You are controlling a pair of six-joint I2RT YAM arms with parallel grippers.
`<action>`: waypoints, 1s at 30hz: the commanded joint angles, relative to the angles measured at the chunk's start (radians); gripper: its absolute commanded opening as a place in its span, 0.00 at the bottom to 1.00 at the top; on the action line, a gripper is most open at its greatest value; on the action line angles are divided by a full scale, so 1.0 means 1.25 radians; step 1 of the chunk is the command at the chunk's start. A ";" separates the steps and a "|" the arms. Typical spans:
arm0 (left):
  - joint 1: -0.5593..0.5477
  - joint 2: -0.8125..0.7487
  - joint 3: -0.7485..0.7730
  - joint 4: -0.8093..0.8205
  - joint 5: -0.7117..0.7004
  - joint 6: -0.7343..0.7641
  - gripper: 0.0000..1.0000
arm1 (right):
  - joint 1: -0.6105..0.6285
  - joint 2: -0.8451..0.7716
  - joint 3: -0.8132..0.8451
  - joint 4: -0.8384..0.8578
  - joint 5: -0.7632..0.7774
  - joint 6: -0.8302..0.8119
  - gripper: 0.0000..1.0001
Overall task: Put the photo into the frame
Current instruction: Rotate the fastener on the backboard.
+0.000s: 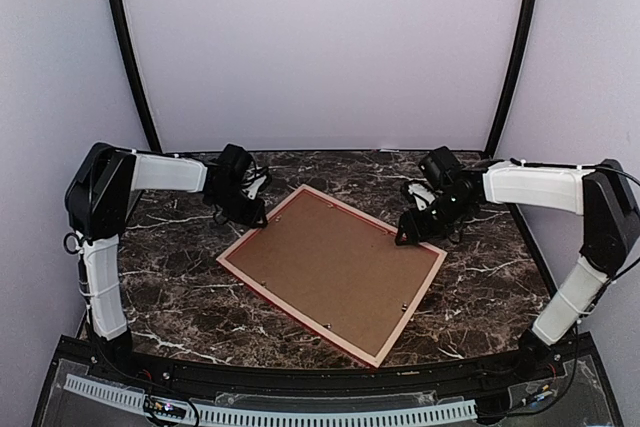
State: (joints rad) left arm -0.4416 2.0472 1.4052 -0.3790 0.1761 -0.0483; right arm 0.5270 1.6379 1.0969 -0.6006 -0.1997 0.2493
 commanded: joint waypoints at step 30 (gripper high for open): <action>-0.138 -0.495 -0.570 0.106 0.019 -0.424 0.52 | -0.072 0.027 -0.132 0.098 0.120 0.174 0.48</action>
State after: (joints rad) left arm -0.6163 1.4895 0.6796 -0.1486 0.2226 -0.5671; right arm 0.4488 1.6630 0.9527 -0.5087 -0.0589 0.4683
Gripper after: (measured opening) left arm 0.484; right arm 0.510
